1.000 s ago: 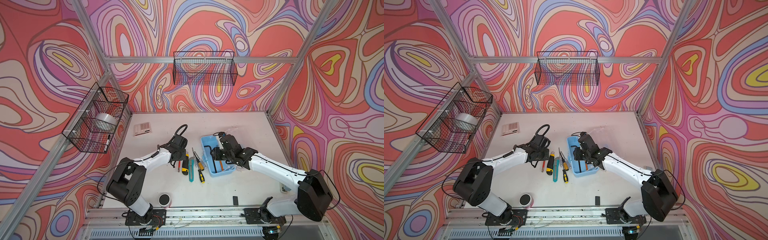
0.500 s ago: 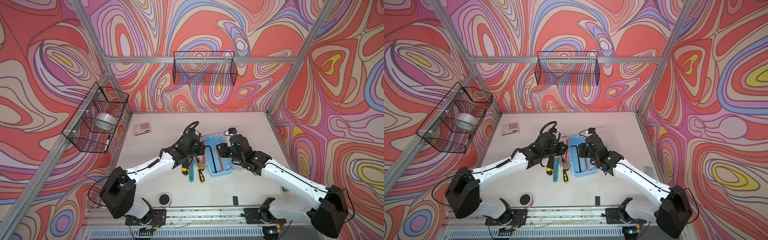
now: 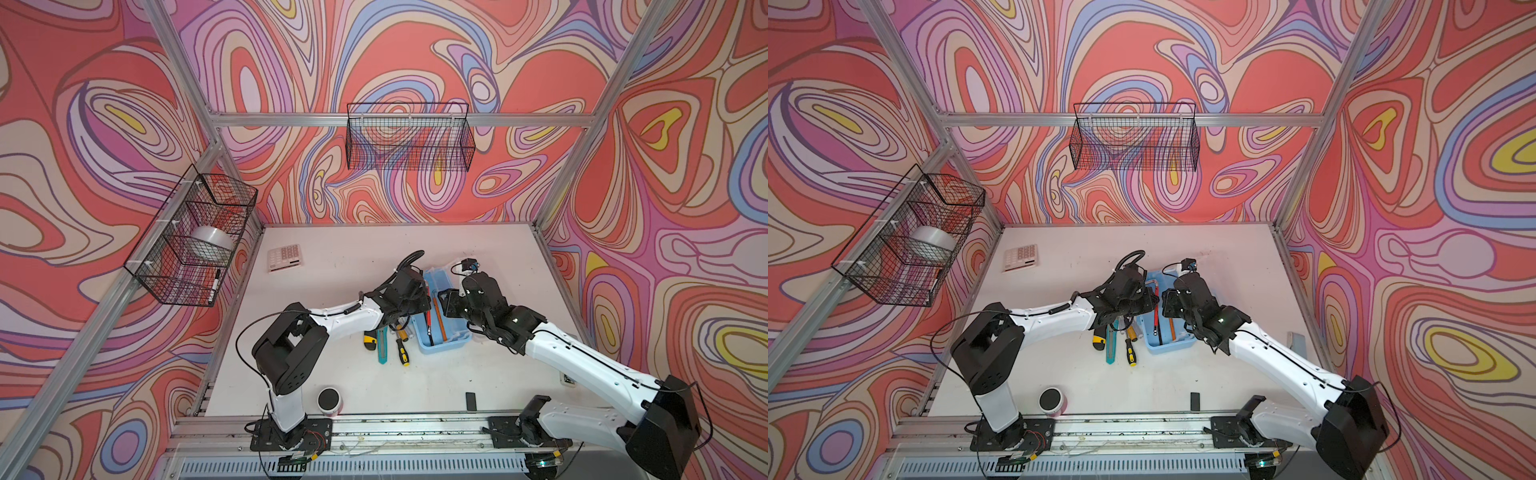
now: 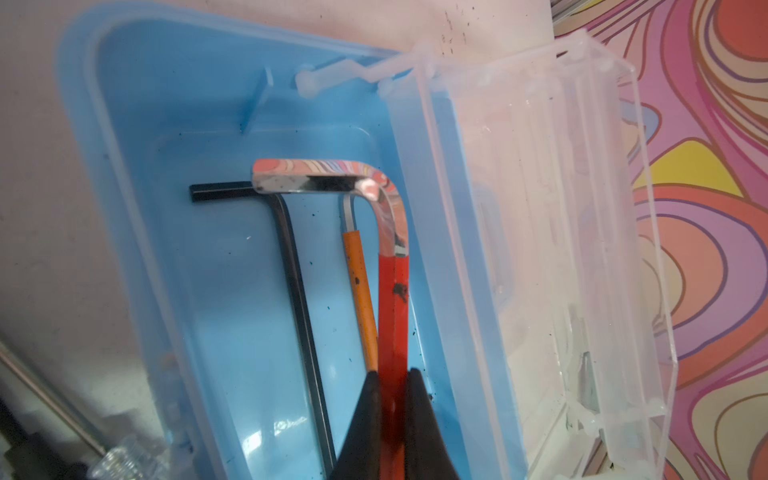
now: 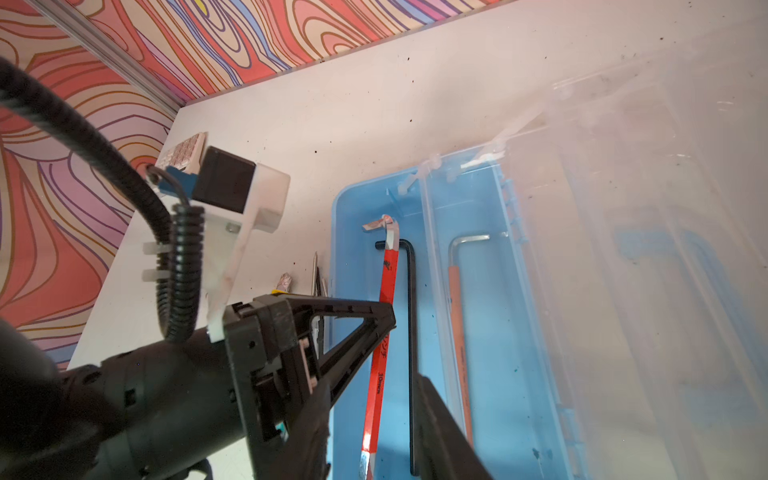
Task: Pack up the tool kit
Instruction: 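Carry the red-handled hex key with the left gripper into the box and release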
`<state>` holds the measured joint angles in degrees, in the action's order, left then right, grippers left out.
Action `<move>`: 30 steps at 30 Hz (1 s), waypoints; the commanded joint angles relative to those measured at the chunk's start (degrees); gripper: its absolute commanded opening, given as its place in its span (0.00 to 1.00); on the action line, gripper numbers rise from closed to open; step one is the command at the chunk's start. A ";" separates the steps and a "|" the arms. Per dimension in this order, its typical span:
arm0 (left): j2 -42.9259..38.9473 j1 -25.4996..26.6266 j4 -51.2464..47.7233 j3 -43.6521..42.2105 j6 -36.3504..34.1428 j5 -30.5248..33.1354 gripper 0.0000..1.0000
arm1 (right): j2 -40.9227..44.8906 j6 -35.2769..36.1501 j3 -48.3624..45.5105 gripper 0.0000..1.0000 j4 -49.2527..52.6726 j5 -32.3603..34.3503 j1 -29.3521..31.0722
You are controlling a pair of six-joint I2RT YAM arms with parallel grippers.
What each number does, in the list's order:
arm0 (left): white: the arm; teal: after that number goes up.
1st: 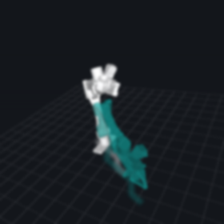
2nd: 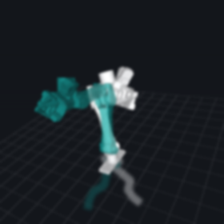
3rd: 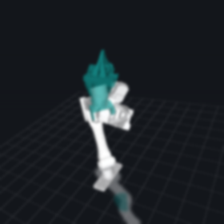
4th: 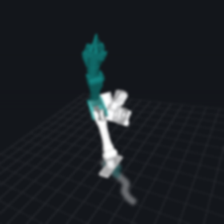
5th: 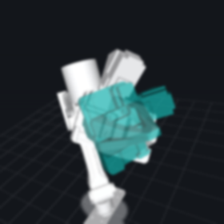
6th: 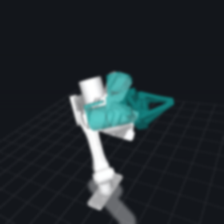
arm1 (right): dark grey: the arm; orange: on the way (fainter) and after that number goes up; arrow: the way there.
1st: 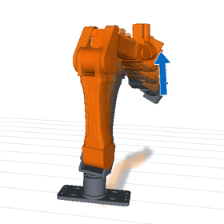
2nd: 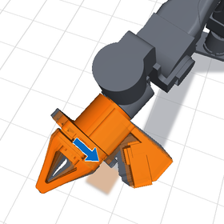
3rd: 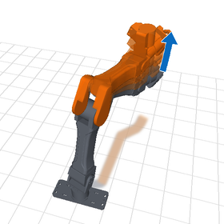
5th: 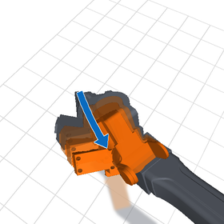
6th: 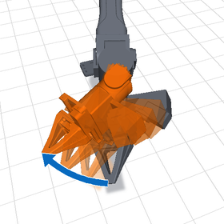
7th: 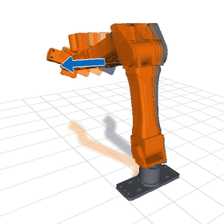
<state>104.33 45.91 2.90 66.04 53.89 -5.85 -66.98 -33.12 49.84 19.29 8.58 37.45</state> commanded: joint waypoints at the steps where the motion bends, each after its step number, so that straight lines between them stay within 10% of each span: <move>1: 1.60 -0.03 2.69 3.25 1.64 -0.14 0.00 | 0.21 0.25 -0.50 0.34 -0.13 0.04 -0.52; 30: 6.25 -0.05 -1.20 7.44 1.86 -1.19 0.16 | -0.79 0.43 -1.20 0.35 -0.47 -1.72 -1.72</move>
<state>109.65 45.91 2.39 72.38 55.35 -6.96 -67.66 -33.08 49.50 19.22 7.16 36.07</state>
